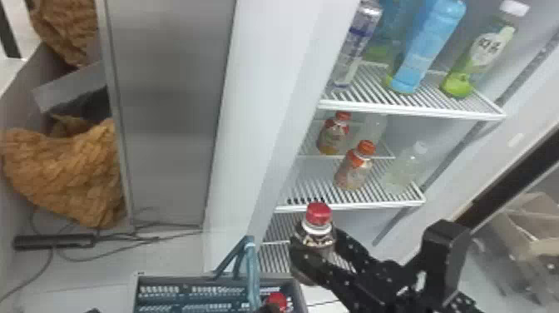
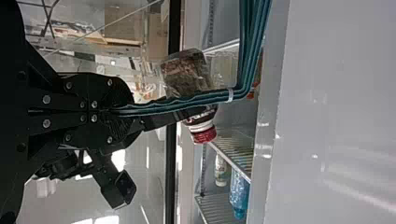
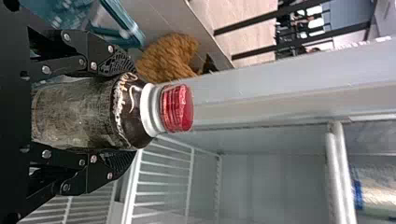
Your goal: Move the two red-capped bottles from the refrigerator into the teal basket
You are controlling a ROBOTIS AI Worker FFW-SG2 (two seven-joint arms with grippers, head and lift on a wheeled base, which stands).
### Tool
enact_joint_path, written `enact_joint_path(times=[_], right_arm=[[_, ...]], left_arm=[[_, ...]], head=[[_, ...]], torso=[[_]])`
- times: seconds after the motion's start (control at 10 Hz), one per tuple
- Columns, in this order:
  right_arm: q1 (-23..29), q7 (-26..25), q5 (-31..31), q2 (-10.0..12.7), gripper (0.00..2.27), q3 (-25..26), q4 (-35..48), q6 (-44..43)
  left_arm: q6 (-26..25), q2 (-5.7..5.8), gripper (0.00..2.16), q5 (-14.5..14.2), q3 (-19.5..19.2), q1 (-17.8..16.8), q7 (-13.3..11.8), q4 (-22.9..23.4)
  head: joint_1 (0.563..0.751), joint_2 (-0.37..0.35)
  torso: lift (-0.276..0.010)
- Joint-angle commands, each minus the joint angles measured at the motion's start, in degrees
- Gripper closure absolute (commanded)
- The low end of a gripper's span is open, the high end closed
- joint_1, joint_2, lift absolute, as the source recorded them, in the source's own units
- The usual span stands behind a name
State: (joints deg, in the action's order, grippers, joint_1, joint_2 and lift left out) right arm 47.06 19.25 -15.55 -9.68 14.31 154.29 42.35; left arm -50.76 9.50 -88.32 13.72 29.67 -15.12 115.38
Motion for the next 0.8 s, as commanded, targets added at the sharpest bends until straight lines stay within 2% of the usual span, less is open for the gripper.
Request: enact_joint_path(times=[0.0, 0.1, 0.4, 0.5, 0.7], right_arm=[[0.47, 1.23, -0.56, -0.16, 0.71, 0.54, 0.75, 3.21], [0.75, 1.85, -1.02, -0.34, 0.71, 0.66, 1.17, 4.9], [-2.63, 6.59, -1.25, -0.34, 0.71, 1.11, -3.61, 7.43], [-3.89, 7.91, -3.3, -0.34, 0.71, 1.11, -7.13, 7.15], [-4.74, 9.58, -3.76, -0.51, 0.71, 0.66, -8.39, 6.72]], left_arm=[[0.0, 0.08, 1.16, 0.11, -0.12, 0.0, 0.0, 0.14], [0.0, 0.08, 1.16, 0.11, -0.12, 0.0, -0.09, 0.14], [0.0, -0.01, 1.16, 0.23, -0.12, 0.0, 0.0, 0.0], [0.0, 0.08, 1.16, 0.23, -0.12, -0.14, 0.0, 0.0], [-0.28, 0.08, 1.16, 0.23, 0.11, -0.42, 0.0, 0.0]], head=[[0.695, -0.35], [0.695, -0.35], [0.695, -0.35], [0.695, -0.35], [0.695, -0.35]], torso=[[-0.224], [-0.224], [-0.224], [-0.224], [-0.224]])
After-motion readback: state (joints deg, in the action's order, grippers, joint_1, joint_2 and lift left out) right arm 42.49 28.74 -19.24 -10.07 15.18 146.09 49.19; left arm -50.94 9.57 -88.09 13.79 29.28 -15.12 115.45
